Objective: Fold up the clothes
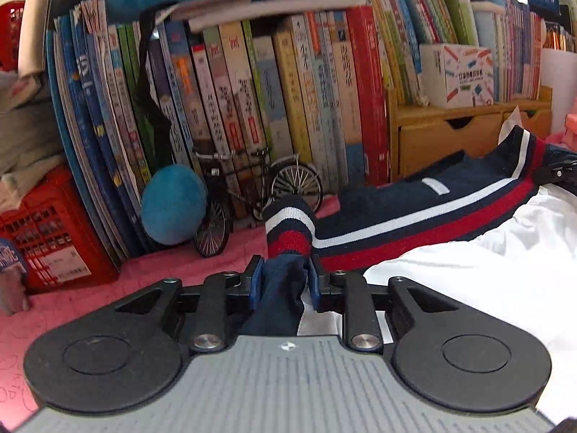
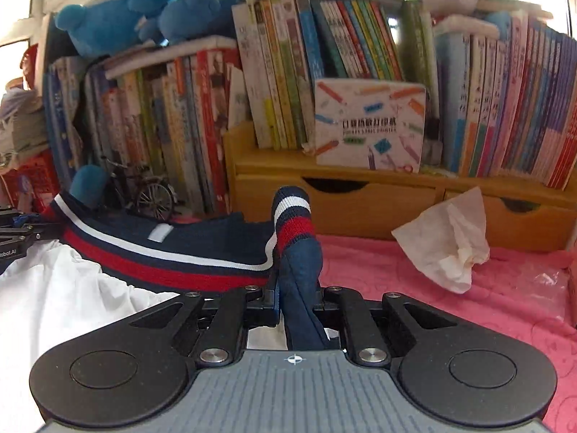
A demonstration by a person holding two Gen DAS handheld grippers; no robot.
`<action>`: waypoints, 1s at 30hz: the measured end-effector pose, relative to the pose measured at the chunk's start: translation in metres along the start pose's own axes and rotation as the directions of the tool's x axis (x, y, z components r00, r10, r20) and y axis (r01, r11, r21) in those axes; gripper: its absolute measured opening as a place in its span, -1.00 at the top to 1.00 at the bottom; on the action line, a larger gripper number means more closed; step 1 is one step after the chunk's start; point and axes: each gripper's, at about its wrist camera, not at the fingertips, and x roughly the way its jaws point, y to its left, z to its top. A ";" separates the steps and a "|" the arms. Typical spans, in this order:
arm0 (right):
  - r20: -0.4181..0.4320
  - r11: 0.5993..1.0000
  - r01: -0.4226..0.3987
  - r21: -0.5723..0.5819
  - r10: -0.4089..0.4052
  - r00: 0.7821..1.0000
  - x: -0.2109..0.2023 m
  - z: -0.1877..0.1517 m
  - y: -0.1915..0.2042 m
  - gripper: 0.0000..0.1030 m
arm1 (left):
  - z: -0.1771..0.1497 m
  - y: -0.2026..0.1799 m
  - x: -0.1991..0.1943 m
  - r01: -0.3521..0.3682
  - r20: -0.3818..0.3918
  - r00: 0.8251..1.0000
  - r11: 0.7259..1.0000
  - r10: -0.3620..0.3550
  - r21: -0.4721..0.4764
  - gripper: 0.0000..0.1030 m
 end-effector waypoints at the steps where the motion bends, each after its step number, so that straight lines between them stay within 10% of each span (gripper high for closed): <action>1: -0.013 1.000 0.003 0.015 -0.003 1.000 0.007 -0.005 -0.003 0.71 | -0.004 -0.001 0.005 -0.009 -0.012 1.000 1.000 0.009 0.011 0.34; 5: -0.070 0.999 0.042 -0.003 -0.042 0.997 0.030 -0.019 -0.008 0.45 | -0.016 -0.010 0.013 -0.051 -0.041 0.998 0.997 0.054 0.055 0.09; 10: -0.061 0.987 0.158 0.007 -0.157 0.986 0.015 -0.013 -0.008 -0.38 | -0.003 -0.005 -0.028 -0.160 0.036 0.987 0.985 0.158 0.058 -0.23; 15: 0.116 0.989 0.129 -0.065 -0.121 0.986 -0.072 -0.016 0.003 -0.66 | -0.012 -0.009 -0.103 -0.366 0.076 0.926 0.929 0.369 -0.057 -0.44; 17: 0.145 0.996 0.051 -0.076 -0.039 0.989 -0.103 -0.027 0.017 -0.68 | -0.029 -0.031 -0.133 -0.391 0.079 0.915 0.918 0.395 -0.062 -0.44; 22: 0.049 0.980 -0.198 -0.020 0.199 0.979 -0.131 -0.061 0.071 -0.65 | -0.074 -0.090 -0.144 -0.273 0.014 0.962 0.962 0.273 0.013 -0.46; 27: -0.053 0.978 -0.143 -0.155 0.137 0.989 -0.132 -0.091 0.125 -0.45 | -0.108 -0.108 -0.116 -0.423 -0.001 0.899 0.868 0.438 0.260 -0.46; 30: -0.036 0.973 0.009 -0.230 -0.018 0.999 -0.135 -0.099 0.113 -0.44 | -0.115 -0.077 -0.108 -0.481 -0.023 0.864 0.839 0.502 0.255 -0.47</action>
